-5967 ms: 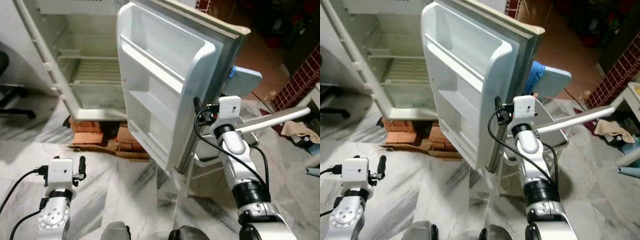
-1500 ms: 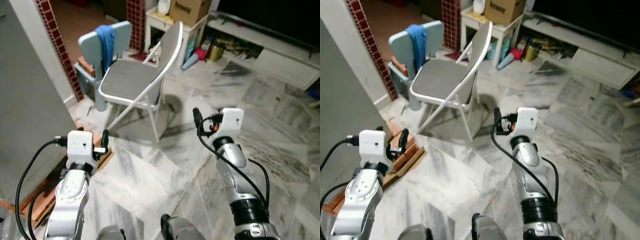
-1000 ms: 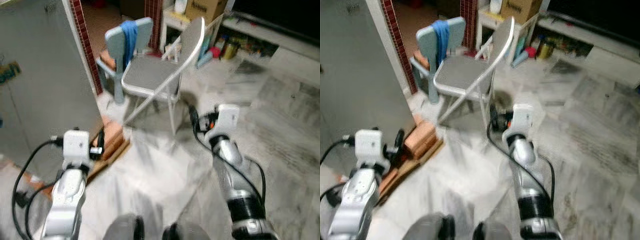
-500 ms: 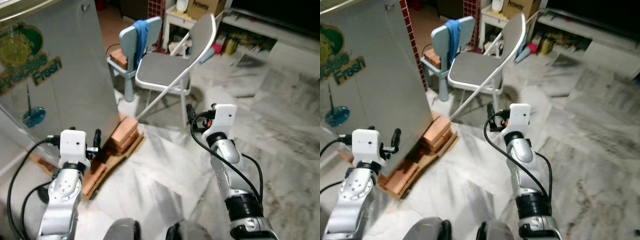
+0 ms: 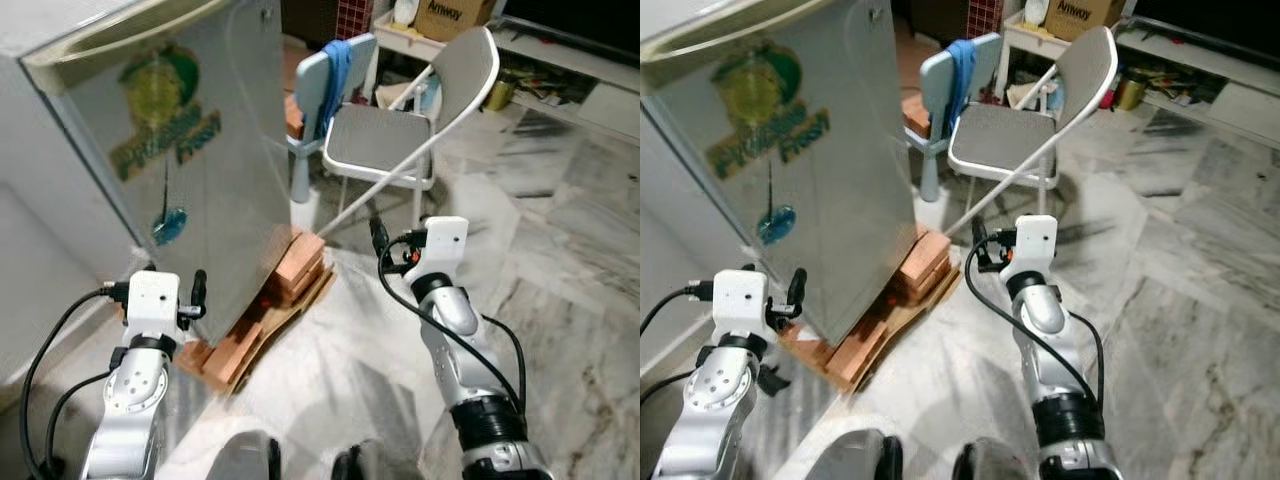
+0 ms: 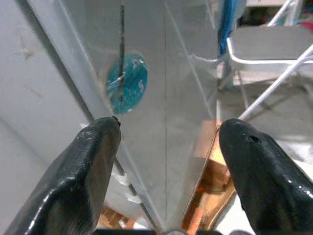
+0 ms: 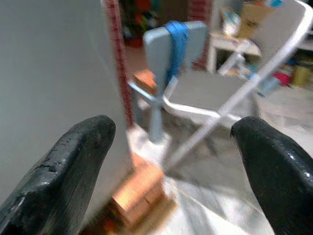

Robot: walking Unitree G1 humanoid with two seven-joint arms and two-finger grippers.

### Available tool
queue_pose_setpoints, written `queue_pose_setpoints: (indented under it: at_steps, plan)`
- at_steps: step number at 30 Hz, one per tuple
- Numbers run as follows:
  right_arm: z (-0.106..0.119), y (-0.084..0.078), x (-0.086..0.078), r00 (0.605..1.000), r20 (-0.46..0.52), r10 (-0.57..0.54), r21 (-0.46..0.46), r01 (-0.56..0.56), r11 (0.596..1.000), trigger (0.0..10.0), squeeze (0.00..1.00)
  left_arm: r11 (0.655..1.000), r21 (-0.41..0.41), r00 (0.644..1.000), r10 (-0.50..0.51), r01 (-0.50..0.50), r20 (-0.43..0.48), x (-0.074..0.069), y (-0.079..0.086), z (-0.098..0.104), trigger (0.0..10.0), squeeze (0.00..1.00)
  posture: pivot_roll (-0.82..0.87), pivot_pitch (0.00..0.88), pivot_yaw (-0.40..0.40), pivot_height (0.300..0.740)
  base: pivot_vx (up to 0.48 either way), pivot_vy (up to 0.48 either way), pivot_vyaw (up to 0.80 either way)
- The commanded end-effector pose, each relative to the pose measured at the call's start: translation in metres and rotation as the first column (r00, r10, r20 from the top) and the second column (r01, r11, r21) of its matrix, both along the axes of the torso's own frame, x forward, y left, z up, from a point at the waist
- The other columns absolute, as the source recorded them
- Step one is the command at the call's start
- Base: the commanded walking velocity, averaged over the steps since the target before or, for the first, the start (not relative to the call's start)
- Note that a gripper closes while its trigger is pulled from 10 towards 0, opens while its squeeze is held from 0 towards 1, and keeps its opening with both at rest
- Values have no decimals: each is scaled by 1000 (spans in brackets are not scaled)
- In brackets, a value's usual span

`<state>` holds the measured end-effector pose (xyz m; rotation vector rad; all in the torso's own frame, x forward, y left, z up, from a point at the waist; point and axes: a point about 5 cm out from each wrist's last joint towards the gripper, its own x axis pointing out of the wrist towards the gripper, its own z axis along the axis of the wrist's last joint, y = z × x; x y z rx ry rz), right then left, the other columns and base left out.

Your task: Restocking fridge

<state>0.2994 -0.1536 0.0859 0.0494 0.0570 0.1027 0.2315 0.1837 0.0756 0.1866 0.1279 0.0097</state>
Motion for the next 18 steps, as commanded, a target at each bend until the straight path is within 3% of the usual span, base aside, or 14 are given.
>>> queue_pose_setpoints:
  at_steps: [1, 3, 6, 12, 15, 17, 18]
  plan:
    - [5, -2, -1, 1000, 22, -5, 0, 5, 1000, 10000, 0, 999, 32, 999, 27, -27, -23, -6, 14, -5, 10000, 0, 140, 52, -35, 740, 0, 412, 0]
    - [3, -5, -7, 1000, 20, 0, -16, 0, 1000, 10000, 0, 999, 36, 999, 40, -39, -25, -8, 18, -7, 10000, 0, 139, 41, -35, 740, 0, 332, 0]
    - [-7, -14, -29, 1000, -5, 8, -82, -8, 997, 10000, 0, 995, 51, 996, 89, -88, -25, -19, 33, -17, 10000, 0, 135, 0, -29, 740, 0, 0, 0]
    - [-27, -29, -55, 998, -51, -45, -137, 38, 990, 10000, 0, 983, 99, 987, 158, -154, -30, -26, 45, -28, 10000, 0, 121, 0, 0, 740, 0, 0, 0]
    - [-26, -31, -56, 998, -37, -50, -181, 43, 983, 10000, 0, 982, 103, 987, 160, -156, -30, -23, 47, -30, 10000, 0, 108, 0, 11, 740, 0, 0, 0]
    - [-25, -31, -56, 998, -40, -40, -144, 34, 989, 10000, 0, 982, 104, 987, 159, -156, -27, -20, 48, -31, 10000, 0, 99, 0, 20, 740, 0, 0, 0]
    - [-22, -25, -57, 999, -33, 31, -113, -35, 993, 10000, 0, 983, 111, 988, 151, -148, -20, -17, 48, -32, 10000, 0, 94, 0, 25, 740, 0, 0, 0]
